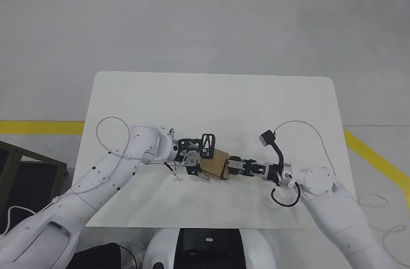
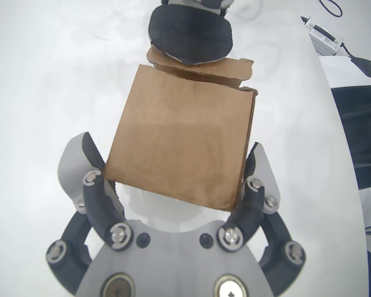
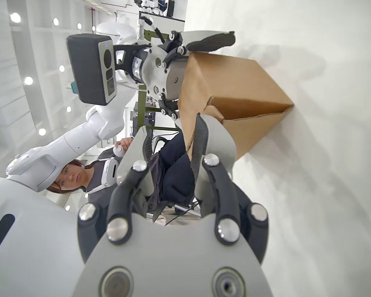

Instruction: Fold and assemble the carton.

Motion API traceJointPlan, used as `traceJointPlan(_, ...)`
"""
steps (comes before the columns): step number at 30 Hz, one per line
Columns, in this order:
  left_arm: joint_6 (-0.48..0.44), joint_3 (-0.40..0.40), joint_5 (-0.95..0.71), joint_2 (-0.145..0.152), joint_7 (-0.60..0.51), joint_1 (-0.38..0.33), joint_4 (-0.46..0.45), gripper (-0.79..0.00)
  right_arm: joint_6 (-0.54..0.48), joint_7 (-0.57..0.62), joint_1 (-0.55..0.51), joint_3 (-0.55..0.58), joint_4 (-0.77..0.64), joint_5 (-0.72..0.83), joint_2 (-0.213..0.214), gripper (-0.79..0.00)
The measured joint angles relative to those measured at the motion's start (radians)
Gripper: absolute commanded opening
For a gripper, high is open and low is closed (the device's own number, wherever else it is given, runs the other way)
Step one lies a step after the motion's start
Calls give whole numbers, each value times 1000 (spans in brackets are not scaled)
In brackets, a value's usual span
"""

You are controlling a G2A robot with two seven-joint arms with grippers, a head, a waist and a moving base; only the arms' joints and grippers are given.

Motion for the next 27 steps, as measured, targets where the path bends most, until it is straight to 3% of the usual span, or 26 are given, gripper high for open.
traceJointPlan(10, 0, -4, -2, 2, -2, 5, -4, 0, -38, 59, 3, 10, 4, 65, -1, -477)
traceJointPlan(14, 0, -7, 0, 4, 0, 7, -1, 0, -56, 30, -31, 63, -41, 12, 13, -465)
traceJointPlan(21, 0, -11, 1, 9, 2, 12, -5, 0, 122, -76, -177, 217, -181, -222, 59, -465)
traceJointPlan(27, 0, -14, 4, 11, 4, 15, -9, 0, 225, -87, -270, 294, -238, -281, 78, -465)
